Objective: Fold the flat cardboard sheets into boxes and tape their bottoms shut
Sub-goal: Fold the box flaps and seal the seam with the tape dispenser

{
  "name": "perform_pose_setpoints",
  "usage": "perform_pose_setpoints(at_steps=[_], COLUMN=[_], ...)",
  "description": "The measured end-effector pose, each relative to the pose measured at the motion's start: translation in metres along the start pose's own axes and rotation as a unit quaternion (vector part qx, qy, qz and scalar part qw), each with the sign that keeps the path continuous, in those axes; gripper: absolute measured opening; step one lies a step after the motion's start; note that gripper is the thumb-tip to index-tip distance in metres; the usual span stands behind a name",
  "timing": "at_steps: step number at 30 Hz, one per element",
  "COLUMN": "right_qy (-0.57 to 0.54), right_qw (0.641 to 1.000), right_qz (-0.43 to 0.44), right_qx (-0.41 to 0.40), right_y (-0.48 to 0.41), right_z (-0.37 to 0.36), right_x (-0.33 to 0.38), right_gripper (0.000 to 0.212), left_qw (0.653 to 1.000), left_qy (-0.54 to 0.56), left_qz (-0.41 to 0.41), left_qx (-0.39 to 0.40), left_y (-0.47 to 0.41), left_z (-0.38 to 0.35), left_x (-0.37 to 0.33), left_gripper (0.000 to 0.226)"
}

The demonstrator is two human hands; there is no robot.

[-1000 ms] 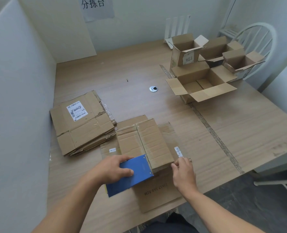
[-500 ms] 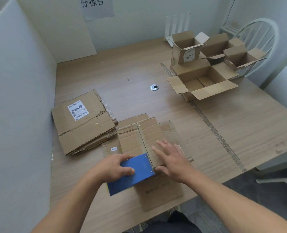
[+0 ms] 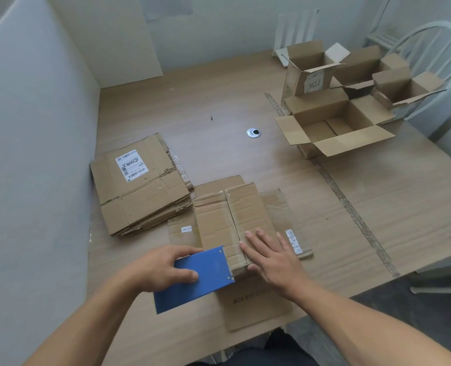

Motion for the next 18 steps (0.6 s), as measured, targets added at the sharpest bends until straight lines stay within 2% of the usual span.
perform_pose_setpoints(at_steps=[5,9,12,18], right_qy=[-0.004,0.002,0.011,0.023], right_qw=[1.000,1.000,1.000,0.999], right_qz=[-0.005,-0.003,-0.002,0.001], right_qx=[0.007,0.012,0.005,0.023], right_y=[-0.002,-0.004,-0.003,-0.005], right_z=[-0.002,-0.004,-0.006,-0.008], right_x=[0.001,0.001,-0.001,0.000], right_gripper=[0.054,0.054,0.054,0.055], left_qw=[0.999,0.998,0.998,0.998], left_qy=[0.032,0.056,0.056,0.003], left_qz=[0.013,0.021,0.035,0.062], left_qx=[0.005,0.009,0.012,-0.004], left_y=[0.018,0.024,0.031,0.019], left_z=[0.012,0.017,0.021,0.019], left_x=[0.034,0.049,0.060,0.064], left_gripper=[0.048,0.052,0.046,0.042])
Point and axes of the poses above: each hand's wrist, its own y-axis away from the middle knuckle, its own z-axis out of the back of the hand, x = y × z, the point moved 10 cm from there along -y, towards the middle knuckle, and after that the axes turned 1 degree about z, right-handed, at the moved point
